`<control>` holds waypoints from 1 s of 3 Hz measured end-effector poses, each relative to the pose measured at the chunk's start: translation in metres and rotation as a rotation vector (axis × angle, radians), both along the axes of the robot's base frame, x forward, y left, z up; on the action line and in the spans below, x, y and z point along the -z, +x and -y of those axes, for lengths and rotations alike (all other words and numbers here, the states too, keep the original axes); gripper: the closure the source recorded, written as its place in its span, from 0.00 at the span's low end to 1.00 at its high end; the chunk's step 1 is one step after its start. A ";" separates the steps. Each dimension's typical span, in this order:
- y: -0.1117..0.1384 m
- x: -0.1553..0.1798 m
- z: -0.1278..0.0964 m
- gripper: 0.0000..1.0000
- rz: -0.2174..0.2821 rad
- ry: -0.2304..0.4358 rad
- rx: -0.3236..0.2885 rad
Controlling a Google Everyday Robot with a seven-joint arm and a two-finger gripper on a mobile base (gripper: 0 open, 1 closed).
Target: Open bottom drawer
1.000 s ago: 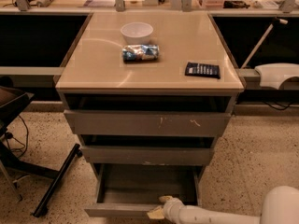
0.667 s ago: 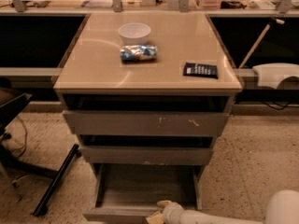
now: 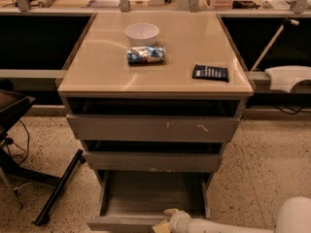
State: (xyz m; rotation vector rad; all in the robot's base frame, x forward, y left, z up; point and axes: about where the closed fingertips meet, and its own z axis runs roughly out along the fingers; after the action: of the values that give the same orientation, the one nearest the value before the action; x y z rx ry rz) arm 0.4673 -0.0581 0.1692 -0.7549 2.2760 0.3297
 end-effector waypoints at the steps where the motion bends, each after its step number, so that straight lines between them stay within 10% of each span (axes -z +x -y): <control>1: 0.000 0.000 0.000 0.58 0.000 0.000 0.000; 3: 0.000 0.000 0.000 0.11 0.000 0.000 0.000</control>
Offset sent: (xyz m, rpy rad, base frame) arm 0.0000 0.0000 0.0000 0.0000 0.0000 0.0000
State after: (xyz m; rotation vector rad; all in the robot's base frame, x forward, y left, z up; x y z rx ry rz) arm 0.4673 -0.0581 0.1692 -0.7550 2.2760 0.3298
